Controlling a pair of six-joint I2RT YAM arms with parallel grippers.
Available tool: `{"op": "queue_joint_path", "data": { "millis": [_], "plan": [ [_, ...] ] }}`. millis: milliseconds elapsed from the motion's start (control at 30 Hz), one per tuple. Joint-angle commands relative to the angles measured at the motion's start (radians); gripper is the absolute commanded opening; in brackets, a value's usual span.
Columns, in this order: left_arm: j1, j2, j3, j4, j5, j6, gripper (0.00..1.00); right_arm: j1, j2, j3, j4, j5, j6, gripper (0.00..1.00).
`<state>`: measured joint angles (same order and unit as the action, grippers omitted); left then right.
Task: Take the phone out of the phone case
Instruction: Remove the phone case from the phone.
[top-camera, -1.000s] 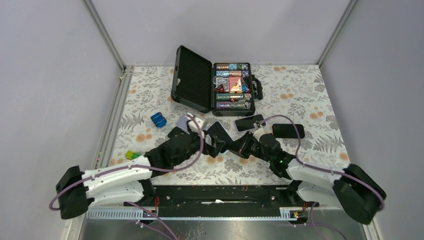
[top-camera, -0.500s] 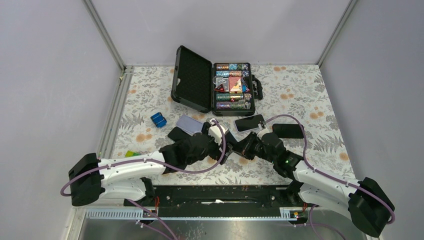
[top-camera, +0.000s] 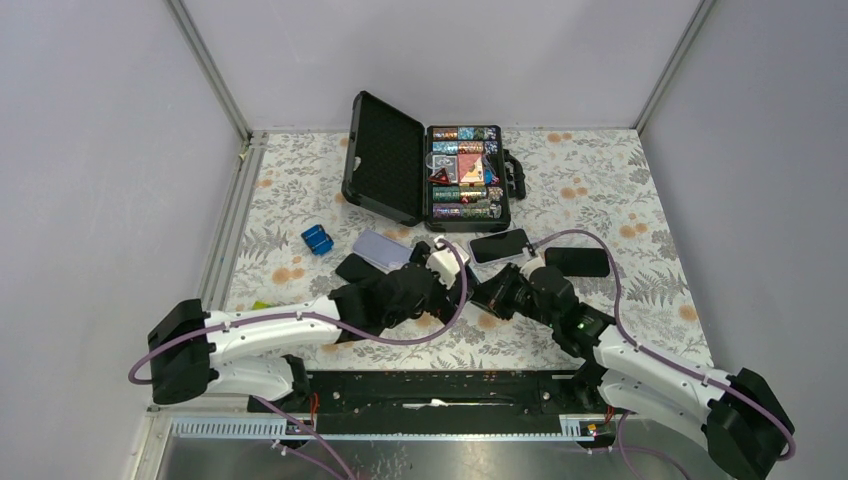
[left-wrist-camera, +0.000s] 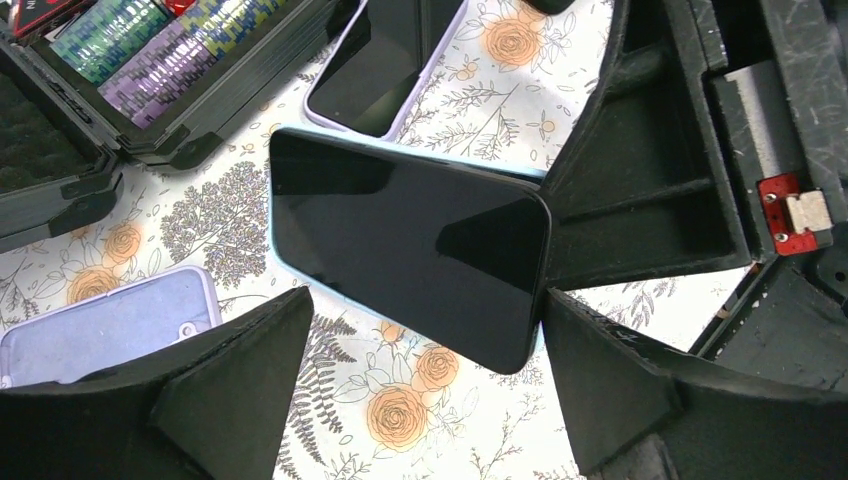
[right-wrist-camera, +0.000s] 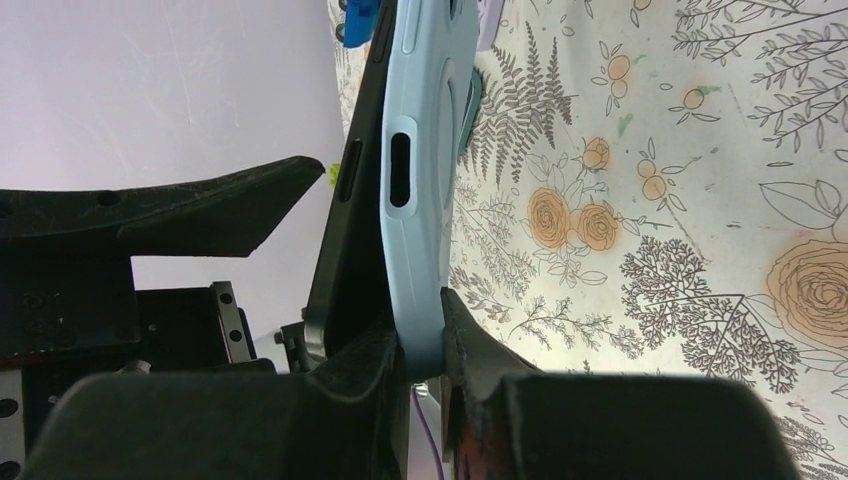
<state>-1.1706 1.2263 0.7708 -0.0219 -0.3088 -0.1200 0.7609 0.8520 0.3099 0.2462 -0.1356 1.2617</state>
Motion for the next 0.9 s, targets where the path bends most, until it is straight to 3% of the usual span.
{"op": "queue_joint_path", "data": {
  "millis": [0, 167, 467, 700, 867],
  "plan": [
    [0.011, 0.035, 0.045, -0.038, -0.173, 0.017, 0.86, 0.005, -0.067, 0.026, 0.067, -0.046, 0.006, 0.00],
    [0.011, 0.063, 0.080, -0.065, -0.272, -0.022, 0.65, 0.004, -0.089, 0.036, 0.012, -0.044, -0.015, 0.00],
    [0.011, 0.055, 0.067, -0.029, -0.243, -0.053, 0.35, 0.005, -0.076, 0.036, -0.012, -0.042, -0.039, 0.00],
    [0.018, 0.123, 0.123, -0.100, -0.276, -0.062, 0.32, 0.005, -0.044, 0.027, 0.022, -0.064, -0.050, 0.00],
    [0.033, 0.153, 0.149, -0.123, -0.257, -0.070, 0.12, 0.005, -0.047, 0.017, 0.016, -0.049, -0.058, 0.00]
  ]
}}
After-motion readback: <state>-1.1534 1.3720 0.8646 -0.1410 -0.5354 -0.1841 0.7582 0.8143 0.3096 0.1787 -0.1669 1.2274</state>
